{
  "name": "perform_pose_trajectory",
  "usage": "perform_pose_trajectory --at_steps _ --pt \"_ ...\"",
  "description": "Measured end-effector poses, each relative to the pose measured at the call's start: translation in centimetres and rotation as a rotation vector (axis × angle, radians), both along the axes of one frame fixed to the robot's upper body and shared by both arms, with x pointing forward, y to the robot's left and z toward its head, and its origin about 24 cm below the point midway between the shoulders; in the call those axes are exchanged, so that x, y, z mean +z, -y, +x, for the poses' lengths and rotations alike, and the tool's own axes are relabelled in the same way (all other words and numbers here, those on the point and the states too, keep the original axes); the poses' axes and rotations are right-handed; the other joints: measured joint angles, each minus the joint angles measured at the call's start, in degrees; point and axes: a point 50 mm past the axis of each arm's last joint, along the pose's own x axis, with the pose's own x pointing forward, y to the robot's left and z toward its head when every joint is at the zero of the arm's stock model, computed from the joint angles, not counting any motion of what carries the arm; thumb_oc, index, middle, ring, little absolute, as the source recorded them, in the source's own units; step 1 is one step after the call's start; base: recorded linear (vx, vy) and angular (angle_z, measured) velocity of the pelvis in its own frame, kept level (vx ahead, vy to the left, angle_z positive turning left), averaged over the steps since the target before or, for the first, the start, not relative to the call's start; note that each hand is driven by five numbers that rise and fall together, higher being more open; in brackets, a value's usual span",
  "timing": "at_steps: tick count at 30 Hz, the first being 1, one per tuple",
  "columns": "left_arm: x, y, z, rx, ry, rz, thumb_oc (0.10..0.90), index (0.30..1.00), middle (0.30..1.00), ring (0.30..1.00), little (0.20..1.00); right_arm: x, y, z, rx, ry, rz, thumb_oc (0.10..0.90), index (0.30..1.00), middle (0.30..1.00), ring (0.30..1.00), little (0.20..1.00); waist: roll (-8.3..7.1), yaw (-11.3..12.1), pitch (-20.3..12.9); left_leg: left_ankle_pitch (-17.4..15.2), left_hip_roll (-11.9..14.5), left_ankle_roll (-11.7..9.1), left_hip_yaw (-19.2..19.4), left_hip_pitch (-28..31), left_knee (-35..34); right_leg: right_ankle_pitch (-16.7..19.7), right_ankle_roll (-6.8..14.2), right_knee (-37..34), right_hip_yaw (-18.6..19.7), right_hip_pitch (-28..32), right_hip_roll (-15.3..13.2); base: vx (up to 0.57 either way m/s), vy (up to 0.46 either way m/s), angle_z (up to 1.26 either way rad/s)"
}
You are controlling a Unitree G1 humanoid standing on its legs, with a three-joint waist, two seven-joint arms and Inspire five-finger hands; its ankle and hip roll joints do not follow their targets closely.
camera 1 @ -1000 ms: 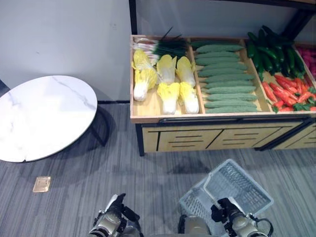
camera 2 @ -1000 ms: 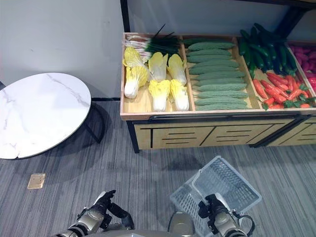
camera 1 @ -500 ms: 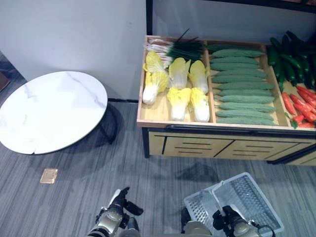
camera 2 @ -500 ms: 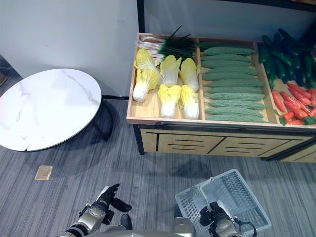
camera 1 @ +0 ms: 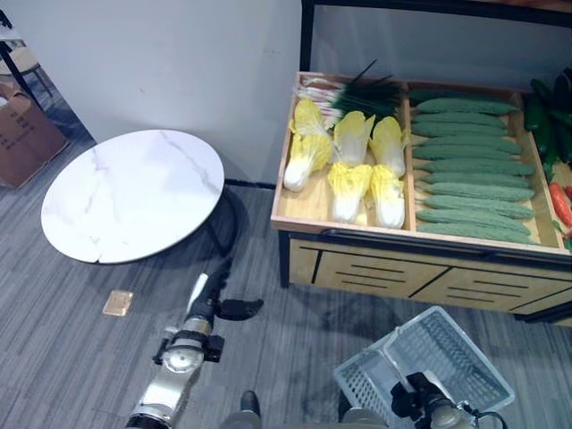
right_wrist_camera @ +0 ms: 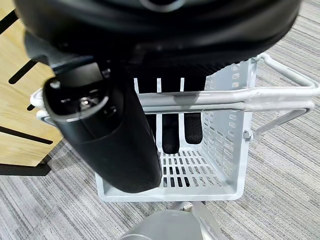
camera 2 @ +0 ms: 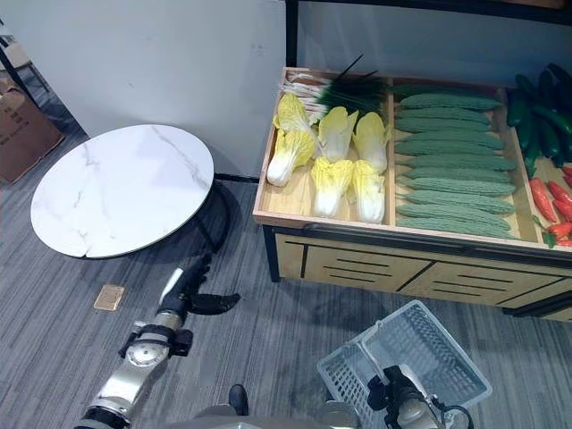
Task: Get the vegetables into the basket
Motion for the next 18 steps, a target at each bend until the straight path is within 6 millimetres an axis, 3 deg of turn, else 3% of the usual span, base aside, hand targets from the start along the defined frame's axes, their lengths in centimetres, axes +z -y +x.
perform_pose_trajectory --at_steps 3,6,9,10,15,18 --pt "3.3 -2.5 2.2 -0.055 0.098 0.251 0.9 1.0 1.0 1.0 1.0 0.0 -0.2 0.4 0.052 -0.011 -0.002 0.4 0.3 0.3 0.3 0.3 -0.03 -0.4 0.1 0.0 0.2 0.0 0.8 0.8 0.0 0.0 0.0 0.0 0.7 0.2 0.2 0.03 0.006 -0.13" --pt "9.5 -5.0 5.4 -0.052 0.295 0.515 0.9 1.0 1.0 1.0 1.0 0.0 -0.6 0.7 0.111 -0.017 0.0 0.4 0.3 0.3 0.3 0.3 0.07 -1.2 0.0 -0.2 0.3 -0.2 1.9 1.8 -0.1 0.2 0.0 0.0 1.8 0.5 0.4 0.01 -0.004 -0.16" --pt "13.1 -5.4 6.8 -0.034 0.423 0.614 0.9 1.0 1.0 1.0 1.0 0.0 -0.7 0.8 0.134 -0.016 -0.004 0.4 0.3 0.3 0.3 0.3 0.36 -1.7 -0.1 -0.3 0.4 -0.4 2.7 2.3 -0.1 0.3 0.0 0.0 2.5 0.6 0.4 0.02 0.008 -0.15" --pt "15.4 -5.0 7.4 -0.049 0.523 0.686 0.9 1.0 1.0 1.0 1.0 0.0 -0.6 0.8 0.139 -0.016 -0.008 0.4 0.3 0.3 0.3 0.3 0.64 -1.9 -0.3 -0.5 0.4 -0.6 3.4 2.7 -0.1 0.4 0.0 0.0 3.2 0.6 0.5 0.02 0.011 -0.21" --pt "19.0 -3.8 8.4 -0.199 0.644 0.994 0.9 1.0 1.0 1.0 1.0 0.0 -0.1 0.3 0.166 -0.031 -0.032 0.4 0.3 0.3 0.3 0.3 2.36 -4.6 -1.3 -0.6 0.6 -0.9 4.4 2.8 -0.1 0.5 -0.1 0.0 3.9 0.2 0.7 0.02 0.026 -0.11" --pt "19.2 -2.7 8.9 -0.284 0.673 1.101 0.9 1.0 1.0 1.0 1.0 0.2 0.7 0.0 0.18 -0.043 -0.06 0.4 0.3 0.3 0.3 0.3 4.19 -6.2 -2.4 -0.8 0.5 -1.1 4.8 2.4 -0.1 0.5 -0.1 0.0 4.5 -0.6 0.6 0.0 0.038 -0.1"
